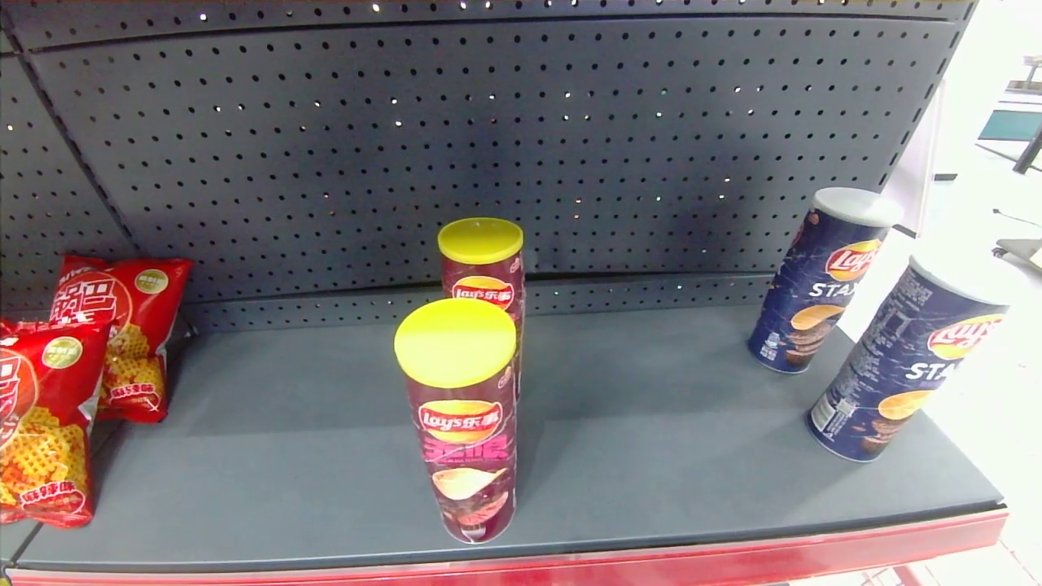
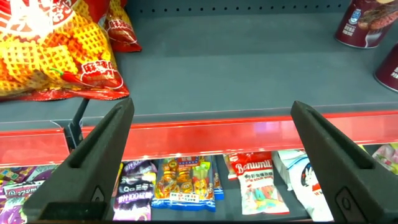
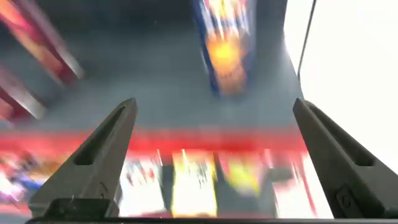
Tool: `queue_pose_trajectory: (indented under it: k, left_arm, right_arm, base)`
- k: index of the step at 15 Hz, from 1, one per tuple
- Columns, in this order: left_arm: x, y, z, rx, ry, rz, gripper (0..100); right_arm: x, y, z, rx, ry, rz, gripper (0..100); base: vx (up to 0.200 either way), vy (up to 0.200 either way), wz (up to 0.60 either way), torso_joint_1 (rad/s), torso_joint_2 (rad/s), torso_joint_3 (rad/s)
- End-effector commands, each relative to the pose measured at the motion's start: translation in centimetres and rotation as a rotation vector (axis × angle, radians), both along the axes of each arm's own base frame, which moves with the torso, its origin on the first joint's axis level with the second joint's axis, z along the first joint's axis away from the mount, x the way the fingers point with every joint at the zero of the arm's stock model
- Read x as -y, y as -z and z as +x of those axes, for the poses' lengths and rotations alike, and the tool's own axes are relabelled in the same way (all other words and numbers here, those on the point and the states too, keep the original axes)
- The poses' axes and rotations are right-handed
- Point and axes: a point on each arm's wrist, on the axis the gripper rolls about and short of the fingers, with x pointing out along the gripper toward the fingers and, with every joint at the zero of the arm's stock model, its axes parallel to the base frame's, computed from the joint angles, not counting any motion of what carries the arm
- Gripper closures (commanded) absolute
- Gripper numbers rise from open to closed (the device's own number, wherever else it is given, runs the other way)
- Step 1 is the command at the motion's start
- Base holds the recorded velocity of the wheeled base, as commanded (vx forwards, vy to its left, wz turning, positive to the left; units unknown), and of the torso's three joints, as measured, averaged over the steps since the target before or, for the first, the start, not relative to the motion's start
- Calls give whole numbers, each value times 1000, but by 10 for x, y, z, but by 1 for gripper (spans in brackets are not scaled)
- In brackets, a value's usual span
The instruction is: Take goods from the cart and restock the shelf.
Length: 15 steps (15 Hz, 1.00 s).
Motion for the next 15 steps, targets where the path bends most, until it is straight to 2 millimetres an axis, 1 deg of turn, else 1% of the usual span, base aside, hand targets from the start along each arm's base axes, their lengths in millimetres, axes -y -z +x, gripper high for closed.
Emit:
queue_pose_trajectory:
  k: [1,2,3,5,6,8,11,12,13,14,15]
  left_arm:
    - [0,0,0,-2,0,0,0]
    - [0,0,0,-2,0,0,0]
    - [0,0,0,-2,0,-1,0]
    - [0,0,0,-2,0,-1,0]
    - [0,0,0,-2,0,0,0]
    - [0,0,0,-2,0,0,0]
    - [0,0,0,-2,0,-1,0]
    - [0,0,0,-2,0,0,0]
    - [0,0,0,0,0,0,0]
    - [0,0,0,-2,0,-1,0]
    - [0,0,0,-2,0,-1,0]
  right_arm:
    - [-1,42,-2,-45,52,-58,0]
    - [-1,43,-2,-46,55,-61,0]
    - [-3,52,-1,-8,106,-109,0]
    - [-2,52,-3,23,71,-107,0]
    - [-2,53,-7,74,61,-103,0]
    - [-2,55,-8,126,47,-80,0]
    - [-2,54,-8,126,50,-57,0]
    - [-1,54,-8,126,72,-32,0]
    - [0,54,-8,121,148,8,0]
    - [3,55,-8,112,274,-10,0]
    - [3,55,-8,112,274,-10,0]
  base:
    - [0,0,0,0,0,0]
    - [0,0,0,0,0,0]
    - [0,0,0,0,0,0]
    - [0,0,0,0,0,0]
    - [0,0,0,0,0,0]
    - [0,0,0,0,0,0]
    - [0,0,0,0,0,0]
    - [0,0,0,0,0,0]
    - [0,0,0,0,0,0]
    - [0,0,0,0,0,0]
    - [0,0,0,0,0,0]
